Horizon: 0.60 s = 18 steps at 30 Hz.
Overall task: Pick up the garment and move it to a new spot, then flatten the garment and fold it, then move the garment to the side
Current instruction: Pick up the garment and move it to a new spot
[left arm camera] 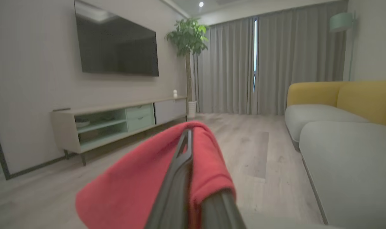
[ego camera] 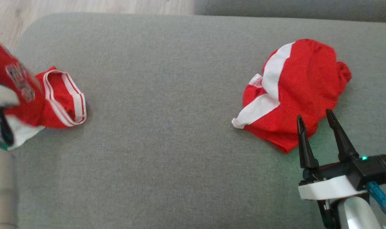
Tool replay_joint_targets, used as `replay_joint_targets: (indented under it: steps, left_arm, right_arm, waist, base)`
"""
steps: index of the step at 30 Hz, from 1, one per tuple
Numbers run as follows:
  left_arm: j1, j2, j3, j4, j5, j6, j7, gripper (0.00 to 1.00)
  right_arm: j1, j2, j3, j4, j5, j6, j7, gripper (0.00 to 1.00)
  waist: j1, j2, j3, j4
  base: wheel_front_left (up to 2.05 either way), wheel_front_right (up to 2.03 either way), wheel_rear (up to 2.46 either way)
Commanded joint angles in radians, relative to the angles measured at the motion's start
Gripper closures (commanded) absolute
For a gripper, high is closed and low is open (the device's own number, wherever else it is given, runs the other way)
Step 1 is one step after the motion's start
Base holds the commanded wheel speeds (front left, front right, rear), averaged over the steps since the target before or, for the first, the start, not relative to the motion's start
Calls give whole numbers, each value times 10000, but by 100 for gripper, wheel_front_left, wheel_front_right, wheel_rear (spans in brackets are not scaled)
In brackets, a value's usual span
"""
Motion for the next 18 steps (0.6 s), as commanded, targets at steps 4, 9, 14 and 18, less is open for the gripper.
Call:
replay_joint_targets:
  steps: [4, 9, 14, 18]
  left_arm:
    - [365, -504, 497, 431, -653, -562, -38, 93]
    - [1108, -1260, 569, 1222, -724, -873, -39, 0]
    - [2059, -1676, 687, 1017, -324, -1008, -39, 0]
    - [3165, -1940, 523, 673, 318, -818, -39, 0]
  right_arm:
    - [-512, -113, 196, -291, -75, -7, -53, 0]
    - [-481, -108, 198, -248, -98, -7, -53, 0]
    - [-537, -79, 346, -194, -32, -7, -53, 0]
    - [-466, -51, 410, -142, 90, -7, -53, 0]
  waist:
    - [-1, 0, 371, 195]
    - [-1, 0, 401, 196]
    - [-1, 0, 105, -61]
    - [-1, 0, -346, -356]
  base:
    - [0, 0, 0]
    - [0, 0, 0]
    - [0, 0, 0]
    - [0, 0, 0]
